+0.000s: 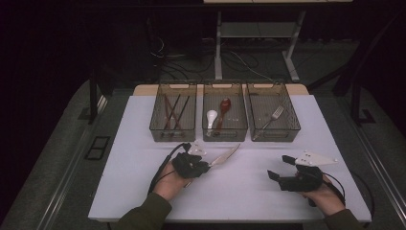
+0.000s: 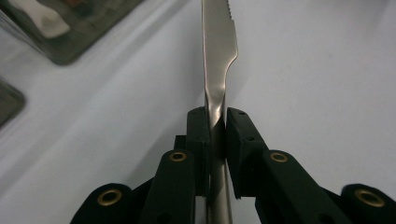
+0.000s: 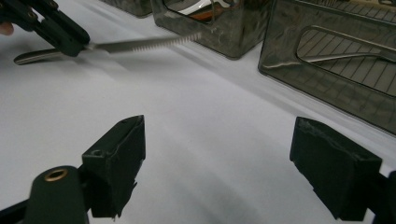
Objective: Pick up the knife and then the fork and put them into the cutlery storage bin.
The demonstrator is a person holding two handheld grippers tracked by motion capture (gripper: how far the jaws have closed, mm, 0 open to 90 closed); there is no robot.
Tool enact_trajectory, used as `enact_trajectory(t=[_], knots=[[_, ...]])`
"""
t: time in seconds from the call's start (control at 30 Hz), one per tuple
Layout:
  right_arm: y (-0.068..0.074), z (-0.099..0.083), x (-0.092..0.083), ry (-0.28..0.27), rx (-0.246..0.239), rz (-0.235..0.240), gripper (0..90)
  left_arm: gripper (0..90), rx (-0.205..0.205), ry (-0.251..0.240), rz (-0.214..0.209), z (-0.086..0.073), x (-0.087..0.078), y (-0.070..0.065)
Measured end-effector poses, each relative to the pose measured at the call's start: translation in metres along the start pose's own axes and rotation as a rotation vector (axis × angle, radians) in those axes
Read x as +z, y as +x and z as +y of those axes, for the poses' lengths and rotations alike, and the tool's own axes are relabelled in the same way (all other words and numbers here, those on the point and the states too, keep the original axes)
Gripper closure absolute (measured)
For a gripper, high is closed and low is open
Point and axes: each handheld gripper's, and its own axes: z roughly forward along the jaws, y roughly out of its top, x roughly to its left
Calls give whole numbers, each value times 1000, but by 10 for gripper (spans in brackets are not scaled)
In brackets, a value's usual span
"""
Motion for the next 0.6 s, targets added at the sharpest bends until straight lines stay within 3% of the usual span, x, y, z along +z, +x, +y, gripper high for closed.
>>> enact_trajectory(t=[0.27,0.43,0.6], knots=[[1,1,0,-4,-2,6,184,797,-2,-81,-10,5,-13,-2],[1,2,-1,-12,-2,10,184,796,-8,-165,-17,12,-26,-5],[2,3,-1,-23,8,18,184,800,-11,-219,-30,15,-36,-7]])
